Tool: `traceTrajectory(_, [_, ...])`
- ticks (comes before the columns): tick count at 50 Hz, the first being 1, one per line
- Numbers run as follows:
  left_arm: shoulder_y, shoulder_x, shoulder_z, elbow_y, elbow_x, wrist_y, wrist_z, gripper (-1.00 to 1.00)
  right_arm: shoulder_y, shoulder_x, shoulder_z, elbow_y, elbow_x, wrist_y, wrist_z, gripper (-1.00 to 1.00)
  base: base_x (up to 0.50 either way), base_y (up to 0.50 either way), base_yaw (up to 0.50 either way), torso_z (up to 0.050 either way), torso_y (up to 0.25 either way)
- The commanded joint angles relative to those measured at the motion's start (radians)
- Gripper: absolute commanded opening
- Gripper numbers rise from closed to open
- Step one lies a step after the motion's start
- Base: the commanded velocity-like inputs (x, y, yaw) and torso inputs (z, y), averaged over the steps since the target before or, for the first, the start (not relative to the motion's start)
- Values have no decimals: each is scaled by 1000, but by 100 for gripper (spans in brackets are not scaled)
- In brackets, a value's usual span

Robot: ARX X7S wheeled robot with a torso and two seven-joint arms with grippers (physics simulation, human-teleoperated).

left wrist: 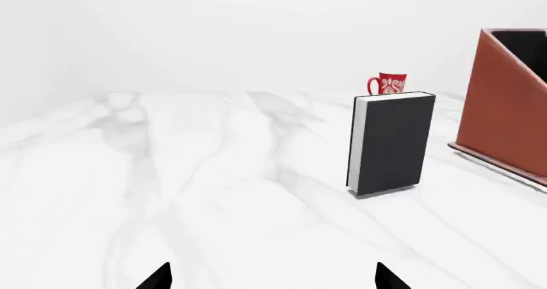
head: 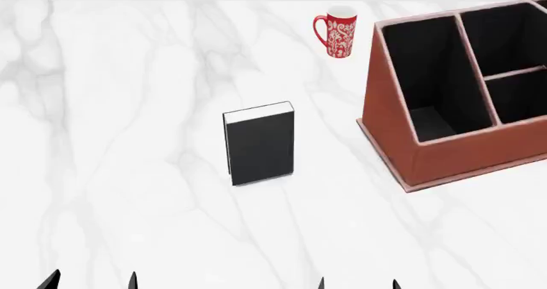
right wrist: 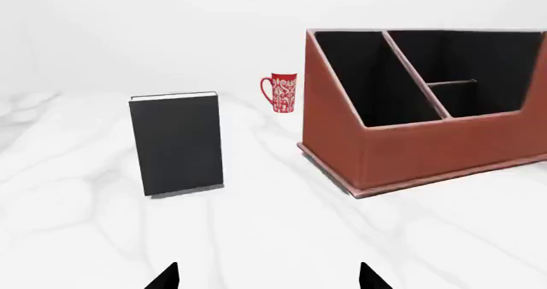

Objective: Pick up the book and place it in the right compartment of the caddy.

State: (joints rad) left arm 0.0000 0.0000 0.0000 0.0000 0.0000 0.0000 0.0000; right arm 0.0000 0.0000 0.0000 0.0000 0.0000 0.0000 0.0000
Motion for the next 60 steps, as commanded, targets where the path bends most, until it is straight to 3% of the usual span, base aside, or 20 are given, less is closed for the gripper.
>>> traceTrajectory(1, [-2, -16, 19, -4, -12, 0, -21, 100, -5, 15, -22, 0, 14, -6, 20, 100, 0, 0, 0, 0, 0])
traceTrajectory(15, [-6, -52, 64, -10, -40, 3, -70, 100, -4, 51, -74, -13, 35, 16, 73, 100, 0, 0, 0, 0, 0])
traceTrajectory(16, [-4, -17, 12, 1, -11, -3, -21, 100, -32, 17, -26, -79, 5, 35, 16, 100, 0, 0, 0, 0, 0])
traceTrajectory(25, [-7, -42, 48, -10, -37, 8, -58, 100, -33, 43, -52, -73, 48, 26, 30, 100, 0, -18, 0, 0, 0])
traceTrajectory(49, [-14, -77, 91, -23, -73, 11, -99, 100, -29, 80, -89, -72, 102, 46, 61, 100, 0, -500, 0, 0, 0])
traceTrajectory(60, [-12, -89, 106, -18, -84, 13, -113, 100, -27, 92, -109, -69, 105, 48, 78, 100, 0, -18, 0, 0, 0])
